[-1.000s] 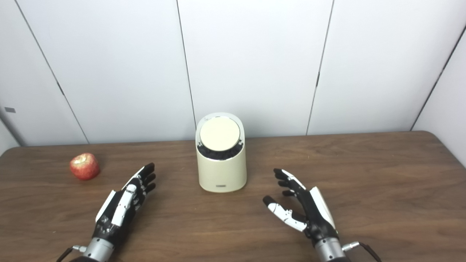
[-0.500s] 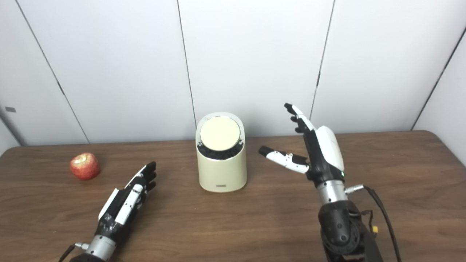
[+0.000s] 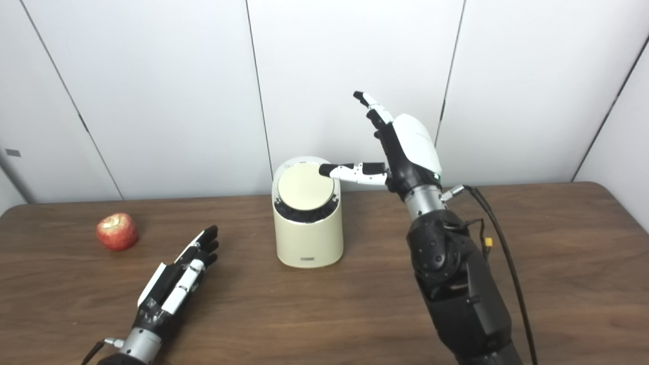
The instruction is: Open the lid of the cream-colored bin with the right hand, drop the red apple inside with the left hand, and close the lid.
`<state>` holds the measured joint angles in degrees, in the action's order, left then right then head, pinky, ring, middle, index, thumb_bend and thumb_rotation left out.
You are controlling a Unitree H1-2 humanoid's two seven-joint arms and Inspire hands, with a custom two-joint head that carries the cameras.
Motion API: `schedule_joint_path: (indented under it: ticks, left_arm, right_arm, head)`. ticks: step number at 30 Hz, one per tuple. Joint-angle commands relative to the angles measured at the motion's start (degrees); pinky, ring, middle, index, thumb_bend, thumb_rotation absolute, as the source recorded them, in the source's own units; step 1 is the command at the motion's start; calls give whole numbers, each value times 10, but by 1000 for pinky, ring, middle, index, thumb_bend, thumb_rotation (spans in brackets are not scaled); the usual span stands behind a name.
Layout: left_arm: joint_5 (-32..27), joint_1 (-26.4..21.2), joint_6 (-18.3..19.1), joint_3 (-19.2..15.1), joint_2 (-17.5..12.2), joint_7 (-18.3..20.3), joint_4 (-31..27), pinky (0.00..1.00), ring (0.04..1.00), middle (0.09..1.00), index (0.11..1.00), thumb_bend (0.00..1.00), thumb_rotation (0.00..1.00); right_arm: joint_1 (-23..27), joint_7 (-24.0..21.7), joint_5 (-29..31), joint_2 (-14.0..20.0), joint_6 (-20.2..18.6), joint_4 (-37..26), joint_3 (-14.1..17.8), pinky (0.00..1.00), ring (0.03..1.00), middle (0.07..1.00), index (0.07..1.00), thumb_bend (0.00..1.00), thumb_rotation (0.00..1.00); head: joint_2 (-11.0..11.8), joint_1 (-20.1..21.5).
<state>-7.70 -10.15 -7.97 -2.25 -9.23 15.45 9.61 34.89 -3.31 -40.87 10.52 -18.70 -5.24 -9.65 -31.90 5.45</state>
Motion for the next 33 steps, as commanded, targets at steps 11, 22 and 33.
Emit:
schedule_joint_path:
  ticks: [11, 22, 33]
  left_arm:
    - [13, -1, -9, 10, 10, -17, -16, 1000, 999, 996, 976, 260, 714]
    - [26, 4, 6, 15, 12, -29, -37, 986, 991, 989, 971, 263, 711]
    - [22, 2, 4, 14, 10, -26, -33, 990, 995, 991, 974, 264, 694]
  right_arm:
    - [67, 38, -25, -15, 6, 79, -32, 805, 920, 905, 933, 857, 466]
    - [58, 34, -26, -19, 1, 89, -55, 883, 953, 967, 952, 896, 444]
    - [45, 27, -33, -15, -10, 85, -69, 938, 969, 978, 953, 935, 463]
  head:
    - [-1, -8]
    - [-5, -10]
    - [-7, -7]
